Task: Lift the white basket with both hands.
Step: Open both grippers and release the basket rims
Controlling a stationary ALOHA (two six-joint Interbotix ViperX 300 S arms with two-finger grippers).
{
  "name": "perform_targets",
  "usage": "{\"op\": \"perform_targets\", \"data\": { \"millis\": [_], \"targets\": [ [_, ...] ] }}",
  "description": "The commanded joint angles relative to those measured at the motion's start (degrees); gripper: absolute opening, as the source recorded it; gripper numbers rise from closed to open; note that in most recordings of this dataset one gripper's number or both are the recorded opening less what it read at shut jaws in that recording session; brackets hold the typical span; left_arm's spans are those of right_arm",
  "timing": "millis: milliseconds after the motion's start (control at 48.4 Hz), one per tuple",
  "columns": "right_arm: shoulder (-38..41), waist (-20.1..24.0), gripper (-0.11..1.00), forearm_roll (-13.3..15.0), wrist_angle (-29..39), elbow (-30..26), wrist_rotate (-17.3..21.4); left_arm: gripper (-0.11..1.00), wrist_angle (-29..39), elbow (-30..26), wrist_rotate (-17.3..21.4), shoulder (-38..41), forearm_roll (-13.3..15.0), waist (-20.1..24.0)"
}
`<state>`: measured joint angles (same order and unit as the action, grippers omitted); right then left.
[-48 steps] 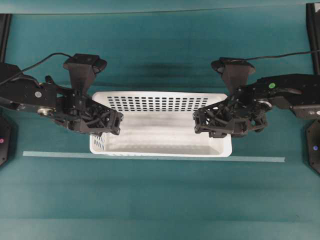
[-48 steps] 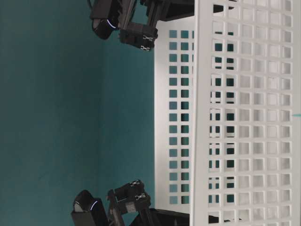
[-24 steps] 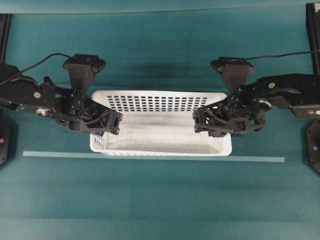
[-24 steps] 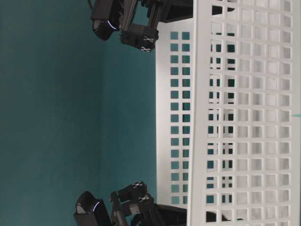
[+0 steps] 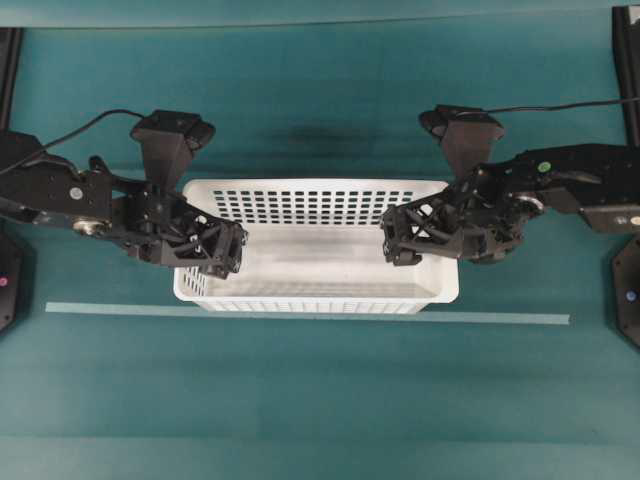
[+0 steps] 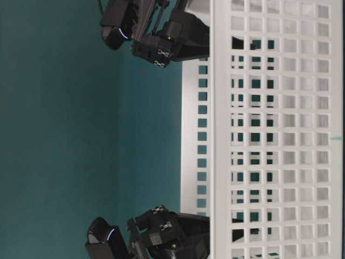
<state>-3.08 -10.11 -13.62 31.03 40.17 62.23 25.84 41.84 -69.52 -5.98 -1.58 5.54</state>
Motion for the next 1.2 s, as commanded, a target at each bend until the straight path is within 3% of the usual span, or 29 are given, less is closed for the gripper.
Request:
{"op": "perform_targets", "data": {
  "millis": [0, 331, 702, 888, 1178],
  "targets": [
    [1.05, -0.70, 0.97, 0.09, 0.00, -0.09, -0.18, 0.89, -0.44, 0.26, 0.09, 0.79, -0.18, 0.00],
    [-1.49, -1.49, 0.97, 0.35, 5.10, 0.79, -0.26, 0.89, -0.26, 1.58, 0.18, -2.46, -0.18, 0.00],
    [-12.74, -2.55, 0.97, 1.05, 6.94, 1.23, -0.35, 0.89, 6.33, 2.46, 3.16, -13.45, -0.18, 0.00],
    [-19.51, -2.90, 0.97, 1.32, 5.89, 0.62, -0.97, 0.89, 6.86, 2.29, 6.06, -21.45, -0.18, 0.00],
    [-28.13, -2.81, 0.97, 2.64, 0.09, 0.09, -7.29, 0.88, 6.59, 2.20, 15.03, -33.49, -0.18, -0.18]
  ]
}}
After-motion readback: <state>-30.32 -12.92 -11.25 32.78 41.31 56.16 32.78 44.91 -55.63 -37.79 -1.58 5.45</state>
